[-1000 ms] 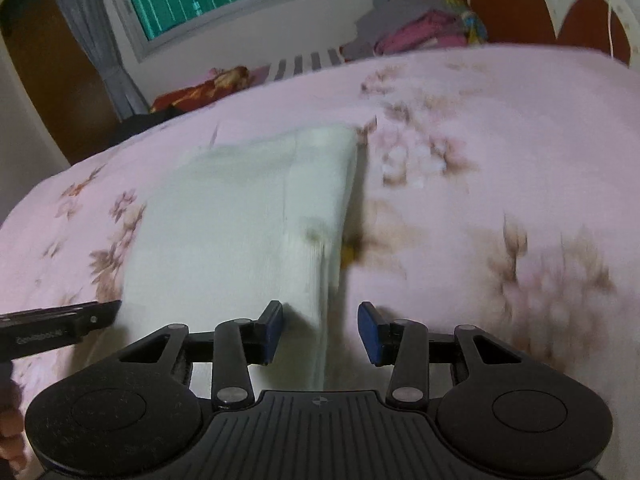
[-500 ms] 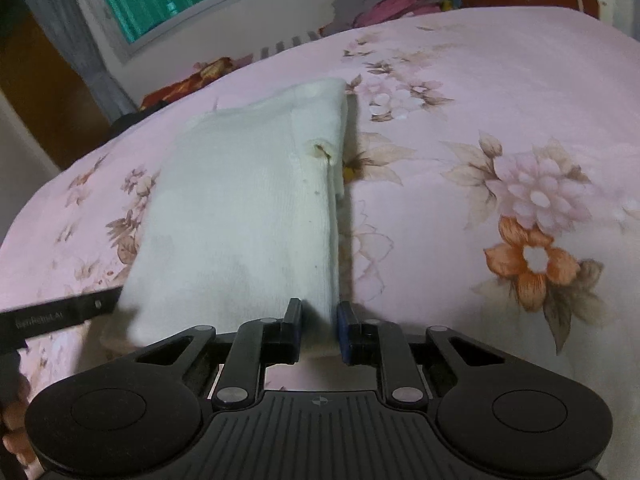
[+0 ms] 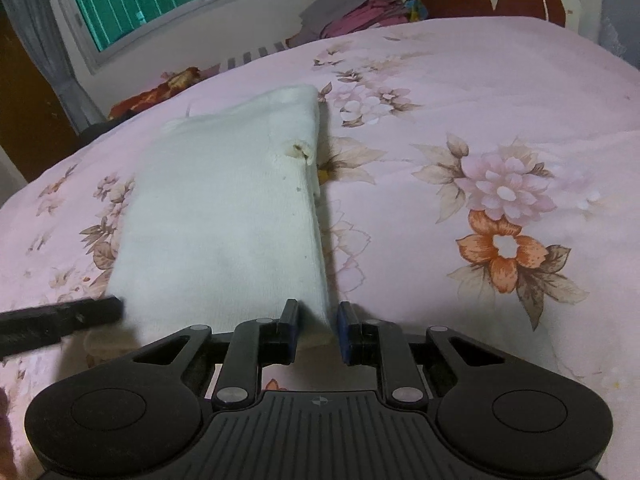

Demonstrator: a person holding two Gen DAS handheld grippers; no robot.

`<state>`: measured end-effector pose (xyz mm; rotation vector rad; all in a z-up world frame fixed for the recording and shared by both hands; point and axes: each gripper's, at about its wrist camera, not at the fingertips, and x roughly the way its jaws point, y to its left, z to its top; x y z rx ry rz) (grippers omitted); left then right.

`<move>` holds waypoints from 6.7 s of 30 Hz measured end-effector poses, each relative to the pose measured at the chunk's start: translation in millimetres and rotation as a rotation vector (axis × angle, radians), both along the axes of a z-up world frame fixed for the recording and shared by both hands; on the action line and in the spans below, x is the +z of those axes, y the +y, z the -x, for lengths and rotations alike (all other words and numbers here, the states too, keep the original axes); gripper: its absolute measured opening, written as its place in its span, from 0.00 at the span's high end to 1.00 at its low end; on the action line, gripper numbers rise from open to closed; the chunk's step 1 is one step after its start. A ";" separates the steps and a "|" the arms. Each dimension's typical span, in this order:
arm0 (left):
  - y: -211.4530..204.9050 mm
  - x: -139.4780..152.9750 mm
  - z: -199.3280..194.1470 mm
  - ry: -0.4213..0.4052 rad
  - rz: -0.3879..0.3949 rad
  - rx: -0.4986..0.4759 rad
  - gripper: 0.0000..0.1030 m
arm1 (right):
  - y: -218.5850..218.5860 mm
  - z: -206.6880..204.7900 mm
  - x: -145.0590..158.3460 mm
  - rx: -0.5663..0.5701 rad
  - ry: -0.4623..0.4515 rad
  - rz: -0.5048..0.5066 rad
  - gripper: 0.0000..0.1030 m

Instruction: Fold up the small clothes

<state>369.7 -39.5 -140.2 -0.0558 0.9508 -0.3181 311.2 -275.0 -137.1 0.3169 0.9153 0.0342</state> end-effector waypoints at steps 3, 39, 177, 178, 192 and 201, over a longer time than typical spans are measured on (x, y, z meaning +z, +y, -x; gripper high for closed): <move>2.2 -1.6 -1.7 0.001 -0.009 0.000 0.41 | -1.3 1.2 9.9 -0.018 -0.013 0.010 0.82; 3.4 -16.3 -108.9 0.114 0.307 0.156 0.46 | -60.9 -156.8 -38.3 0.075 -0.009 -0.493 0.44; 351.9 36.3 -32.4 -0.143 -0.063 0.189 0.51 | 421.8 -106.7 9.1 0.332 -0.115 0.013 0.87; 349.8 36.6 -32.8 -0.143 -0.071 0.183 0.50 | 422.4 -103.6 7.0 0.335 -0.124 0.035 0.87; 347.3 47.4 12.6 -0.082 -0.033 0.204 0.01 | 411.4 -0.3 13.1 0.326 -0.106 0.100 0.86; 333.2 40.9 50.9 -0.026 -0.203 0.292 0.01 | 396.1 6.4 -2.8 0.294 -0.084 0.115 0.53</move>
